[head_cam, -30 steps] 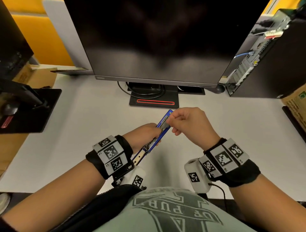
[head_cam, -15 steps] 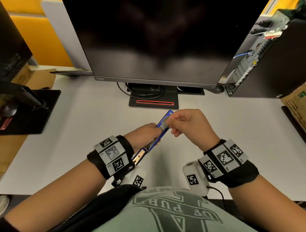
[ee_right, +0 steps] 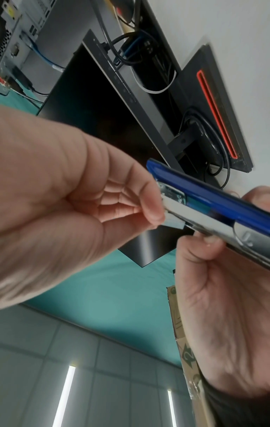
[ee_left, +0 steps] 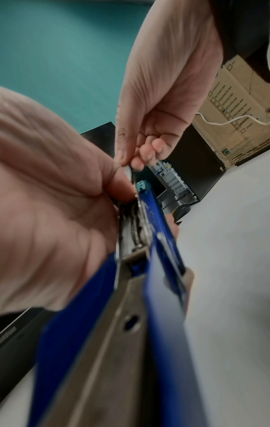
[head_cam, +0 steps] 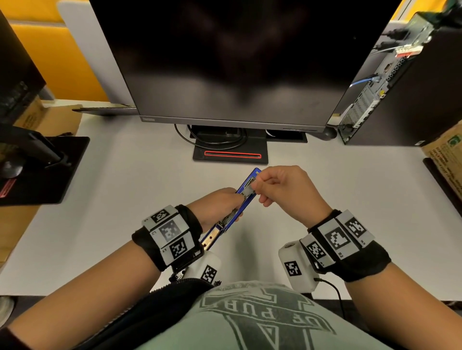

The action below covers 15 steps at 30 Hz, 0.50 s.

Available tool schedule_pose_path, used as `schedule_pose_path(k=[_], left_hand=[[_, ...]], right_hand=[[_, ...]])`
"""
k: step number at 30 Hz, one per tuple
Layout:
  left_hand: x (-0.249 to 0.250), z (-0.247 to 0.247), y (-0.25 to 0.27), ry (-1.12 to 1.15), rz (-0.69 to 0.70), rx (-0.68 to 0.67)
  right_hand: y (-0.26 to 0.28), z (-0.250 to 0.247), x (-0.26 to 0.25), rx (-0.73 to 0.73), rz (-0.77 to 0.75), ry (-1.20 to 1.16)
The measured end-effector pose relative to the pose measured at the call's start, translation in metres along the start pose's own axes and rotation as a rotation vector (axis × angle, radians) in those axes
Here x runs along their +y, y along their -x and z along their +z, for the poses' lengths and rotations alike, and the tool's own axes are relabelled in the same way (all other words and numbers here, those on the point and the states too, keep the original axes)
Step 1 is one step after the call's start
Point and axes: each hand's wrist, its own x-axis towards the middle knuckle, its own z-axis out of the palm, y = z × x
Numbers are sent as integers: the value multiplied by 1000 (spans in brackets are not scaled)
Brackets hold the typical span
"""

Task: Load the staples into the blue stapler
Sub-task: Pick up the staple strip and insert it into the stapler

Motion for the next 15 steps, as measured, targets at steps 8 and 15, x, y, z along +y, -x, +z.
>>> schedule_pose_path(k=[8,15], left_hand=[[0,1,3,18,-3,-2],[6,7,5,-130,39,52]], right_hand=[[1,-4,-1,-63,-13,70],[3,-2,-5,22,-78,251]])
